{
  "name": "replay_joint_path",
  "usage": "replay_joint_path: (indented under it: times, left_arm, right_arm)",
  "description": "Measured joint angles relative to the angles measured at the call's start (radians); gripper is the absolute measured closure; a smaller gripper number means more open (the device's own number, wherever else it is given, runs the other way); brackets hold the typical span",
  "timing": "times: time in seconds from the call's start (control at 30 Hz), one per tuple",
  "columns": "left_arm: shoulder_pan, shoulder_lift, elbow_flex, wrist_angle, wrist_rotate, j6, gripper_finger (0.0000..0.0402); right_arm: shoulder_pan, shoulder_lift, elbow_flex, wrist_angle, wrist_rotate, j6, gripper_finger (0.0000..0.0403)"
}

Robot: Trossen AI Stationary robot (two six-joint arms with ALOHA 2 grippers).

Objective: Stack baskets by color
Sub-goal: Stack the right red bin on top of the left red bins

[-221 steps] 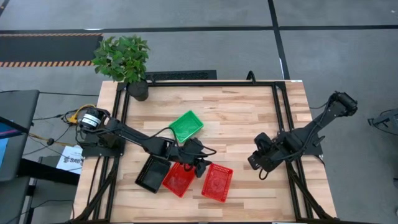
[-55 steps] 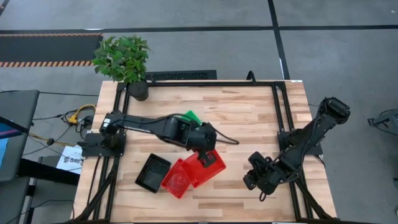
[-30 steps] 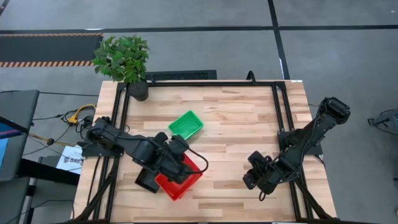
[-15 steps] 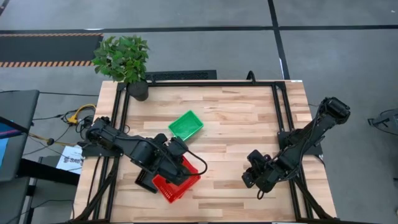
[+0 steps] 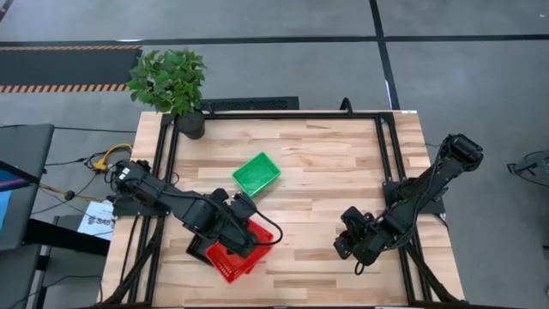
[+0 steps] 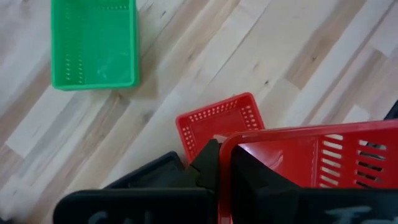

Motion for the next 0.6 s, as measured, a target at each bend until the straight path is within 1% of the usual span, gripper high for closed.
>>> replay_joint_path:
  times: [0.2, 0.33, 0.47, 0.6]
  left_arm:
    - [-0.002, -0.032, -0.086, 0.024, 0.008, -0.05, 0.0401]
    - [-0.001, -0.044, -0.125, 0.045, 0.026, -0.051, 0.0401]
    - [-0.002, -0.066, -0.187, 0.101, 0.066, -0.051, 0.0401]
    - [-0.002, -0.106, -0.263, 0.198, 0.096, -0.056, 0.0401]
  right_arm:
    - [0.0, 0.0, 0.0, -0.006, 0.0, -0.004, 0.0233]
    - [0.0, 0.0, 0.0, -0.007, 0.0, -0.006, 0.0233]
    - [0.0, 0.0, 0.0, -0.007, 0.0, -0.006, 0.0233]
    - [0.0, 0.0, 0.0, -0.008, 0.0, -0.007, 0.0233]
